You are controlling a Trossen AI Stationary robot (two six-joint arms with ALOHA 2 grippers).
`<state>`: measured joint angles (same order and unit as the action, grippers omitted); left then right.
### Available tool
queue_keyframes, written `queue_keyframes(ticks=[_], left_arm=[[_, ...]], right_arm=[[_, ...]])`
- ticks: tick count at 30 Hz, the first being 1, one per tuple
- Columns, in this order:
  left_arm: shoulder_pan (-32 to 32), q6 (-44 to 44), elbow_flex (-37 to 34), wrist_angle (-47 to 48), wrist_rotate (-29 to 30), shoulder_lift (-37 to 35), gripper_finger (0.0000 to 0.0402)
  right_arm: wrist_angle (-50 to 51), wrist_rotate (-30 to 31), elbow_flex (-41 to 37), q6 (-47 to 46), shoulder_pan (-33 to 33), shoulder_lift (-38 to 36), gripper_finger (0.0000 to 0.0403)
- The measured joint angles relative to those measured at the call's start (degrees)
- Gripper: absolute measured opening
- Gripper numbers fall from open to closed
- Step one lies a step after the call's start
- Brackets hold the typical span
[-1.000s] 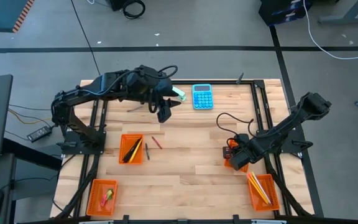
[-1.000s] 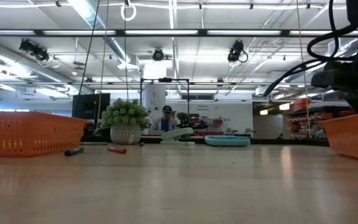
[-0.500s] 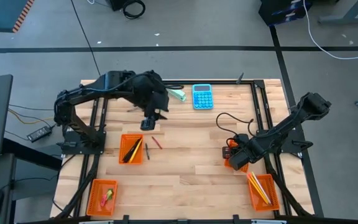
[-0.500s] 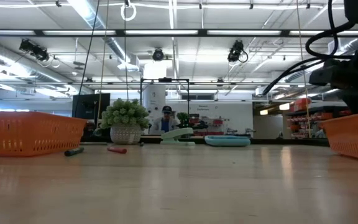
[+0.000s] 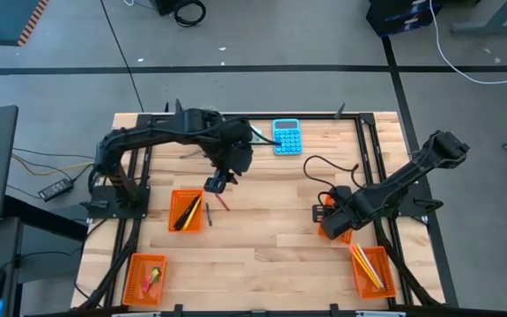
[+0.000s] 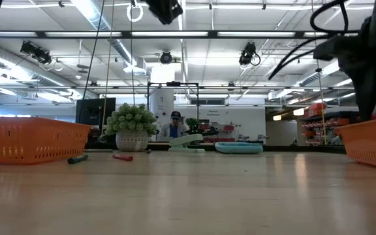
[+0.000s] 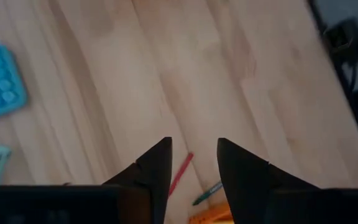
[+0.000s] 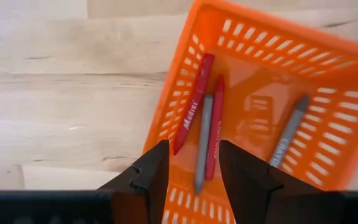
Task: Sort crayons/erasers/pens/pencils in bins
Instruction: Put the red crayon into the top right orange basket
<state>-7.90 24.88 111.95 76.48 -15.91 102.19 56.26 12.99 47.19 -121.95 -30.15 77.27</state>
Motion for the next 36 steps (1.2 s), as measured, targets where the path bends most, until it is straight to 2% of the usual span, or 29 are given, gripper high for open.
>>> queue_keyframes(ticks=[5, 9, 13, 17, 23, 30, 36], left_arm=[[-1.93, 0.92, -10.17, -0.19, -1.92, -0.07, 0.0129], [-2.76, 1.57, -21.52, -3.68, -4.06, -1.17, 0.0123], [-2.65, 2.82, -30.99, -8.74, -0.48, -1.46, 0.0114], [-2.06, 3.66, -37.33, -15.13, 3.05, -1.48, 0.0102], [-0.45, 11.95, -41.33, -20.63, 3.26, -1.48, 0.0092], [1.25, 21.18, -42.98, -26.57, 3.51, -1.57, 0.0115], [1.8, 24.31, -45.09, -30.81, 8.2, -1.06, 0.0133]], right_arm=[[6.62, 1.13, 5.53, 0.44, -0.14, -0.02, 0.0147], [11.75, 7.86, 9.89, -1.35, -1.67, -0.02, 0.0147], [16.05, 13.34, 13.69, -1.47, -2.72, -0.02, 0.0147], [17.3, 14.08, 16.33, 2.2, -3.59, -0.04, 0.0147], [17.29, 18.62, 18.45, 4.23, -5.69, -0.04, 0.0147], [16.73, 21.88, 18.83, 4.0, -6.27, -0.04, 0.0147], [16.62, 24.7, 18.83, 4.06, -6.27, -0.04, 0.0147]])
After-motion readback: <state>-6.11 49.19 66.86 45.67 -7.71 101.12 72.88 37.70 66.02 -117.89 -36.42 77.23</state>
